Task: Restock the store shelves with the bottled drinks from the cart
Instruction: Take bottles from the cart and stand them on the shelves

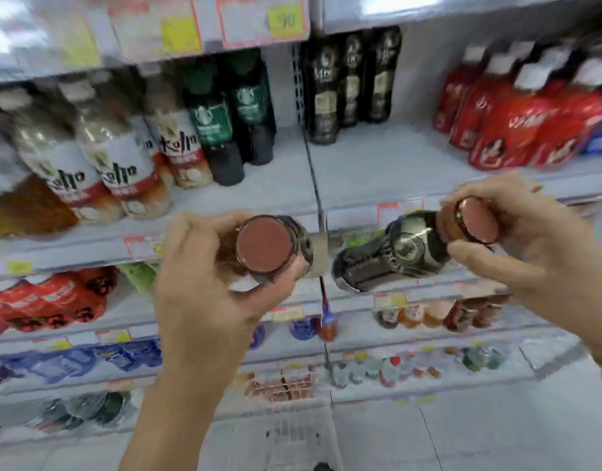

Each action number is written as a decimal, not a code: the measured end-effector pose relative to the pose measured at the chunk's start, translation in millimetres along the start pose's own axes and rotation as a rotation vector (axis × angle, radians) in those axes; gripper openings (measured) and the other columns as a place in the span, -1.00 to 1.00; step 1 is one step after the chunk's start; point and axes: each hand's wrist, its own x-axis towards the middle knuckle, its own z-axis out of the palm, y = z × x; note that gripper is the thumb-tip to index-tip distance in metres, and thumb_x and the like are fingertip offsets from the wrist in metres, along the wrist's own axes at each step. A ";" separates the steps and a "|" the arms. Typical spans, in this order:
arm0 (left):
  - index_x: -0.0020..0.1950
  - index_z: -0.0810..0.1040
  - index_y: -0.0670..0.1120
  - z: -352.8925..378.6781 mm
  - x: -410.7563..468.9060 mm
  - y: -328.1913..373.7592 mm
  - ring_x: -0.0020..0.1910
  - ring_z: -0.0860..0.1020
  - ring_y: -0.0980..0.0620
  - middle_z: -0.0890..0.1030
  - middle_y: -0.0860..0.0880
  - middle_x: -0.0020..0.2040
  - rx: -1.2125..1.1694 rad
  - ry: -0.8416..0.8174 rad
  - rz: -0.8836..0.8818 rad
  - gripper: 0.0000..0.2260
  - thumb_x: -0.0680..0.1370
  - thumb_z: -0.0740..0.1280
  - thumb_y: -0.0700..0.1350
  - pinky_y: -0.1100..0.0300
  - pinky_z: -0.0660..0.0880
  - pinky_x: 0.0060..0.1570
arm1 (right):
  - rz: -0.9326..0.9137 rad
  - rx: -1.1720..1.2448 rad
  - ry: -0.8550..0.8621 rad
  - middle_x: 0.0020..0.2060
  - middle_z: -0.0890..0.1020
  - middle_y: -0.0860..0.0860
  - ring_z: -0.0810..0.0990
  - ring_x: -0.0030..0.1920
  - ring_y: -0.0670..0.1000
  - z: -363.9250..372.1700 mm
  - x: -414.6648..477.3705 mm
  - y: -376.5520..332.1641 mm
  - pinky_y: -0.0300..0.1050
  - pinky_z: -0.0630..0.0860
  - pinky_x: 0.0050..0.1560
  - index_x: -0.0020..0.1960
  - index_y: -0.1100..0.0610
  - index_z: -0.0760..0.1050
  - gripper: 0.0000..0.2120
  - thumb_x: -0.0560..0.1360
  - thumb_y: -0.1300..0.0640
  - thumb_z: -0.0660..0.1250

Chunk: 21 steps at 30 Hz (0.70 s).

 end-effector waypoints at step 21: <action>0.05 0.51 -0.01 179.7 182.4 1.9 -0.01 0.57 0.09 0.60 0.09 -0.04 -0.369 -0.264 -0.320 -0.73 0.41 0.47 -0.03 0.24 0.45 0.05 | 0.154 0.175 0.215 -0.04 0.59 -0.17 0.56 0.04 -0.12 -66.0 166.2 50.0 -0.61 0.37 -0.05 0.17 0.09 0.46 -0.74 0.50 0.24 0.33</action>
